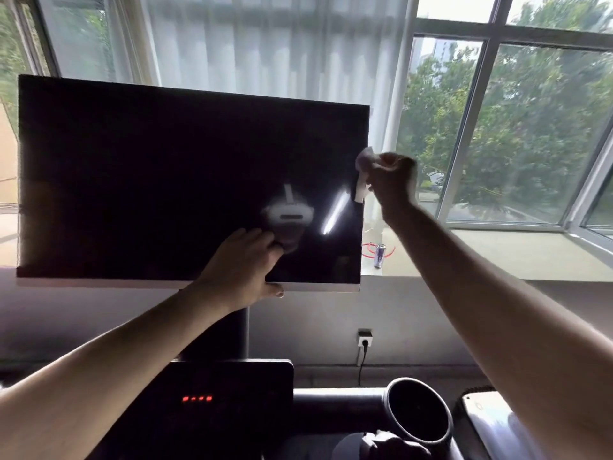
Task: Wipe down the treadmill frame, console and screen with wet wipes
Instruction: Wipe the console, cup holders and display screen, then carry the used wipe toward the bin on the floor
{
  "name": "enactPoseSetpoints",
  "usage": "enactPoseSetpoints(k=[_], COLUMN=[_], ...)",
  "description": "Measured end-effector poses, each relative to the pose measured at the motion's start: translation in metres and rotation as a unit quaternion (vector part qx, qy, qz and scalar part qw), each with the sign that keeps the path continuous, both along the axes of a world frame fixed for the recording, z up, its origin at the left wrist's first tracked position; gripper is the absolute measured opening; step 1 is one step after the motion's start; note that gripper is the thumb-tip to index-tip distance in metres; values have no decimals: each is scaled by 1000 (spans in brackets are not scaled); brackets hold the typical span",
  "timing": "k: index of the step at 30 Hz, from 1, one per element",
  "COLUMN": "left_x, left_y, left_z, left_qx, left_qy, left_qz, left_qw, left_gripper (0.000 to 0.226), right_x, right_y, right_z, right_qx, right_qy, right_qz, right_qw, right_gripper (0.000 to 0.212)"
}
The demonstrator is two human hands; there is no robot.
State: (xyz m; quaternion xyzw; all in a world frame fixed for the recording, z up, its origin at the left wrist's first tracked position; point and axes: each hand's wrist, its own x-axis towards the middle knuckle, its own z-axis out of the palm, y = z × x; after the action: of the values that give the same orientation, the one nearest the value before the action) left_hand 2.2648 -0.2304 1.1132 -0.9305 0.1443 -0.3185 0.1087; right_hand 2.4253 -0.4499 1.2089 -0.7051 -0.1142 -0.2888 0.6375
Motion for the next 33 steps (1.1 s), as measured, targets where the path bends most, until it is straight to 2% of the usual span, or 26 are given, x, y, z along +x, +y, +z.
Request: enactPoseSetpoints(k=[3,7,10,16,23,26,28,30,33], left_x=[1,1,1,-4,-18,-42,-64,-94,-142], left_y=[-1,-3,-3,-5,-5,-6,-6,-8,-4], left_z=[3,3,1,-3,-7,-9,-11,-13,-17], left_qx=[-2,-5,-5,-7,-45,-128,-203,-283,-396], left_qy=[10,19,16,13,54,67,87,136,182], left_qz=[6,9,17,46,95,88,72,49,32], left_qw=[1000,1000,1000,999,993,986,973,948,900], left_gripper=[59,58,57,56,48,46,46,46,61], right_x=[15,21,15,-10,-56,-80,-107,-144,-199], right_y=[4,6,3,-12,-36,-41,-32,-8,45], right_z=[30,48,46,-1,-94,-105,-98,-87,-79], right_qx=[37,111,129,38,-101,-203,-184,-135,-96], right_qy=[11,51,80,114,181,201,166,144,184], right_qz=[-3,74,122,128,102,62,77,141,261], right_qw=[999,990,981,984,973,956,966,970,943], right_gripper=[36,39,32,41,35,24,27,26,18])
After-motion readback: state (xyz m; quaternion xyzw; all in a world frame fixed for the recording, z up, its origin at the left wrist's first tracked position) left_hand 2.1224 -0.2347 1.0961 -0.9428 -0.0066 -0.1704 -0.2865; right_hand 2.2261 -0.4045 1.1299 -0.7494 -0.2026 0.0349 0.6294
